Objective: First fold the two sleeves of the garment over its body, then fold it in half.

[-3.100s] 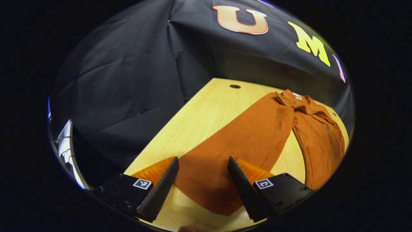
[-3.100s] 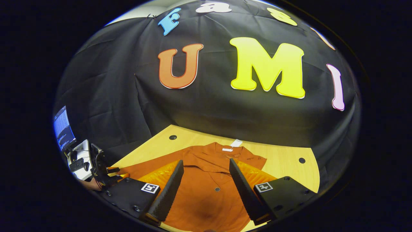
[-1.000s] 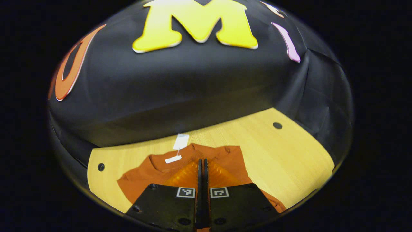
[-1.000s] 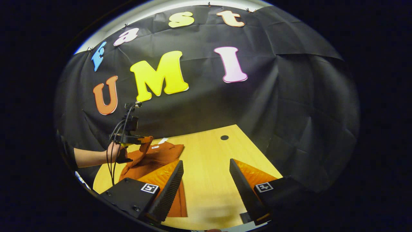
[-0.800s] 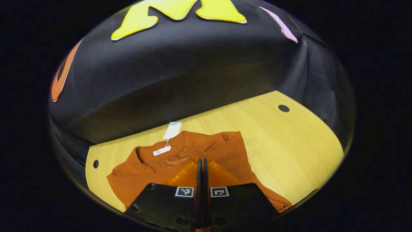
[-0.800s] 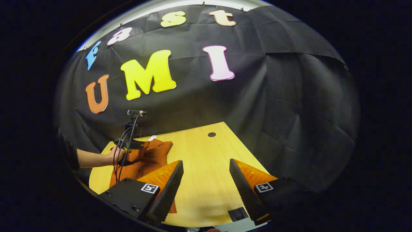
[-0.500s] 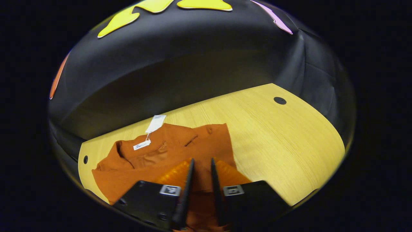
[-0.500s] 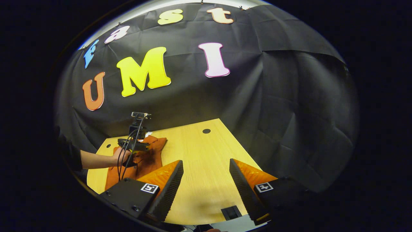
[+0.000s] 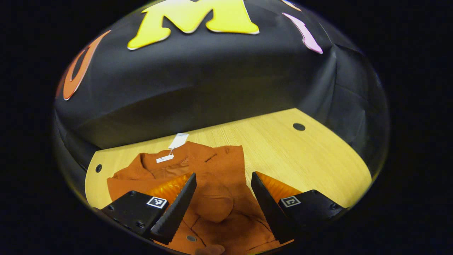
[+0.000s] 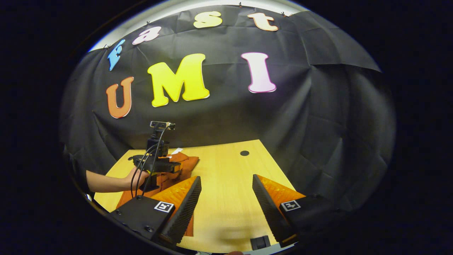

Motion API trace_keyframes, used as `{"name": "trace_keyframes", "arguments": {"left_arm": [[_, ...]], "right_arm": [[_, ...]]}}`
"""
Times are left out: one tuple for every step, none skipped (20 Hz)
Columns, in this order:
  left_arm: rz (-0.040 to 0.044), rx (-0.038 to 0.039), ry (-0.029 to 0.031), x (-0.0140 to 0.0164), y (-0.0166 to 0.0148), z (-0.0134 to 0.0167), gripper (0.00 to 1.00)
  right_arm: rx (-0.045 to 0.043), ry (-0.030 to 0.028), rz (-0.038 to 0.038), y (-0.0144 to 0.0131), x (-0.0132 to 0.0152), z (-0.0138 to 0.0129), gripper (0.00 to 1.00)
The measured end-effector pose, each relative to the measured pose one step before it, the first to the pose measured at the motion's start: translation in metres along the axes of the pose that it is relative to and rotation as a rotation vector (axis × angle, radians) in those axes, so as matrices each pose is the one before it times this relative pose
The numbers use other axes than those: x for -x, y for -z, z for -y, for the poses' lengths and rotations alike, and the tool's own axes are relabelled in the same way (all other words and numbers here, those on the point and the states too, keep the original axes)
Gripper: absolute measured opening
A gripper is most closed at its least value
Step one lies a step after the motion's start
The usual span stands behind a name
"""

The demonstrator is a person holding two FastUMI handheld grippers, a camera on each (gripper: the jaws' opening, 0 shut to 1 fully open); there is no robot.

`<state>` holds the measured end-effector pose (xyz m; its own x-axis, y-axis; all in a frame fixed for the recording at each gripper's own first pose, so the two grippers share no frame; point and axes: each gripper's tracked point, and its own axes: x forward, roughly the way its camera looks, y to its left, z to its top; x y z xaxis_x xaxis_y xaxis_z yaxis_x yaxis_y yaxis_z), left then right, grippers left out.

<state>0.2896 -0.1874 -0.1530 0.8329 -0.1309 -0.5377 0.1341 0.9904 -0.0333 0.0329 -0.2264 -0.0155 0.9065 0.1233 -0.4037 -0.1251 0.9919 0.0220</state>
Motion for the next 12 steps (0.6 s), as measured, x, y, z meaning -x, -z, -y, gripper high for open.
{"name": "trace_keyframes", "arguments": {"left_arm": [[0.03375,0.02436,-0.01596,0.01896,-0.00615,-0.00931,1.0],[0.03007,0.01958,-0.02809,0.02061,-0.00594,-0.01288,1.0],[0.02835,0.01809,-0.02834,0.0227,-0.00431,-0.0148,1.0],[0.0336,0.01209,-0.03874,0.02253,-0.00447,-0.01886,1.0],[0.03107,0.01116,-0.03986,0.01939,-0.00384,-0.02111,1.0],[0.02712,0.01263,-0.03897,0.01481,-0.00133,-0.02059,1.0],[0.01234,0.01066,-0.03789,0.02093,-0.00245,-0.01969,1.0],[0.01583,0.01917,-0.03844,0.01786,-0.00251,-0.01957,1.0],[0.01425,0.0262,-0.02158,0.02587,-0.00706,-0.01785,0.99],[0.0142,0.0188,-0.01822,0.01337,-0.00441,-0.01339,0.99],[0.01844,0.01953,-0.01527,0.01353,-0.00197,-0.01284,0.99],[0.01694,0.01828,-0.00604,0.01129,-0.00401,-0.009,0.99]], "right_arm": [[0.00651,-0.02579,0.00751,-0.00135,-0.00524,-0.01076,0.94],[0.00774,-0.02836,0.00285,-0.00158,-0.00578,-0.01189,0.94],[0.00871,-0.03013,0.00265,-0.00028,-0.00638,-0.01314,0.95],[0.0103,-0.02943,0.003,0.0003,-0.00573,-0.01324,0.95],[0.01299,-0.02879,0.0021,0.0016,-0.00624,-0.01377,0.95],[0.01462,-0.0232,0.00285,0.00093,-0.00534,-0.01309,0.95],[0.01345,-0.02584,0.00262,0.00218,-0.00491,-0.01483,0.95],[0.01076,-0.01844,0.00201,0.00121,-0.00449,-0.01271,0.95],[0.01395,-0.01911,0.00201,0.00178,-0.00457,-0.01435,0.95],[0.00806,-0.01184,0.00523,0.00001,-0.00264,-0.01057,0.95],[0.00885,-0.01152,0.00626,0.00004,-0.00272,-0.01126,0.95],[0.00781,-0.0102,0.00253,0.00049,-0.00246,-0.00974,0.95]]}}
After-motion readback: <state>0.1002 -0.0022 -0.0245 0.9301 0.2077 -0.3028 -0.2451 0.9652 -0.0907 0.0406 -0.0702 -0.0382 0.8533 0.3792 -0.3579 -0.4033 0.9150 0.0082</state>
